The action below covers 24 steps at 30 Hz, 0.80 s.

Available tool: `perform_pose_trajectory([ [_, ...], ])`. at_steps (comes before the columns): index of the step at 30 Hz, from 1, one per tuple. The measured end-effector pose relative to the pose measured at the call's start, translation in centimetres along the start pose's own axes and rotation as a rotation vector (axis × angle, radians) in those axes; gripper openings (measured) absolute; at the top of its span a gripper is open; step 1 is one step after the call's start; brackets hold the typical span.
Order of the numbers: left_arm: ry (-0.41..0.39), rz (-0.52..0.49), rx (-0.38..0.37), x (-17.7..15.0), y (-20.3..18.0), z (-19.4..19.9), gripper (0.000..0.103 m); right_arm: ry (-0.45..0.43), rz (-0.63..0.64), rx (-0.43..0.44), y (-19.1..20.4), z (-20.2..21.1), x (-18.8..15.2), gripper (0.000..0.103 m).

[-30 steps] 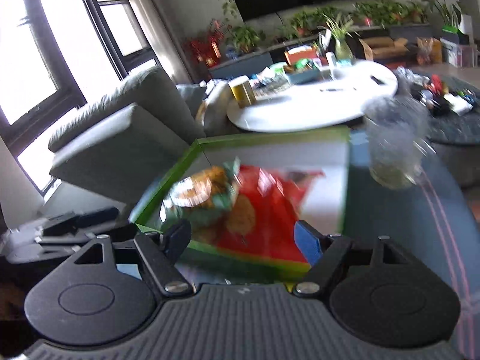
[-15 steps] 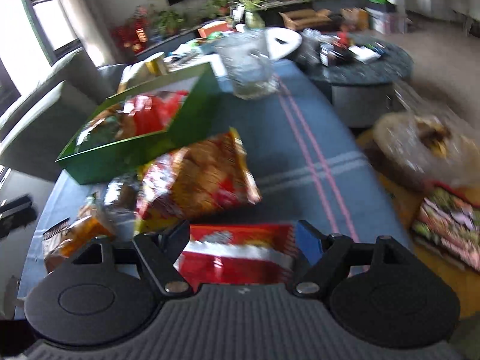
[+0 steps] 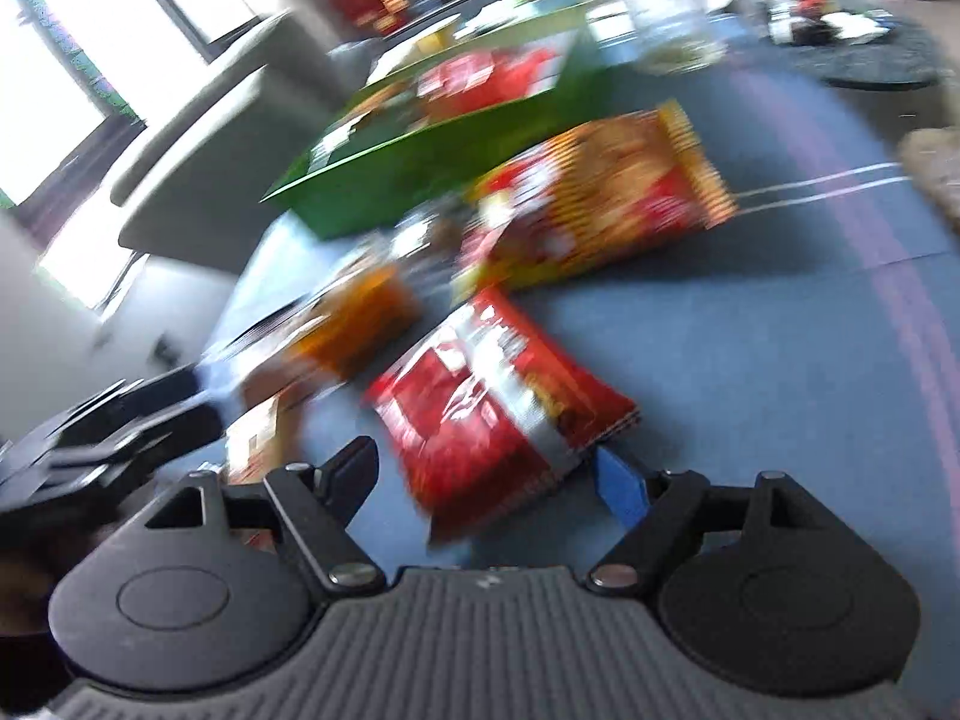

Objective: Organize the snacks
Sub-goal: 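Reach the right gripper to the red rectangular package and grasp it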

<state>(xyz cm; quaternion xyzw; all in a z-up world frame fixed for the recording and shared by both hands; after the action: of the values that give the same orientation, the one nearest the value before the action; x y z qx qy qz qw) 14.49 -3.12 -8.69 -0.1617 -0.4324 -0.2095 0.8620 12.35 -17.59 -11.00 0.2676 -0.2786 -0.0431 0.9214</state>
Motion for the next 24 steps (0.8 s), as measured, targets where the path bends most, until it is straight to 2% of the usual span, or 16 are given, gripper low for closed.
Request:
perform_pose_trajectory([
  [7, 0.031, 0.012, -0.107, -0.4, -2.9, -1.2, 0.075, -0.093, -0.006, -0.068, -1.1, 0.0, 3.2, 0.078],
  [11, 0.101, 0.013, -0.168, -0.8, -5.0, -3.4, 0.075, -0.047, 0.001, -0.074, -1.6, -1.6, 3.6, 0.078],
  [14, 0.141, 0.017, -0.193, -1.1, -6.1, -4.7, 0.074, -0.003, -0.025, -0.045, -1.9, -2.1, 2.7, 0.078],
  [17, 0.162, 0.035, -0.221, -1.1, -6.8, -5.6, 0.074, -0.01, -0.035, -0.041, -2.0, -1.8, 2.6, 0.071],
  [20, 0.161, 0.041, -0.218, -1.0, -6.8, -6.2, 0.074, 0.01, -0.051, -0.021, -1.6, -1.5, 2.1, 0.065],
  [24, 0.199, 0.048, -0.196, -2.0, -6.1, -6.7, 0.074, 0.029, -0.022, 0.007, 0.1, -1.2, 0.6, 0.063],
])
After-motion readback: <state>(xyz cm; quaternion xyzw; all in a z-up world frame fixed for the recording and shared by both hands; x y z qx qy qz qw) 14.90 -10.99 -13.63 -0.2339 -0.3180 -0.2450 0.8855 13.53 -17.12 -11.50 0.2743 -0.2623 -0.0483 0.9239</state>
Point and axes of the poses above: each gripper's, at about its wrist camera, not at the fingertips, and z roughly against the way its jaws point, y to its left, x to its top, the point moved 9 cm from there along -z, roughly the way its jaws point, and after that the axes turned 4 degrees about -z, right-handed, at the moved point
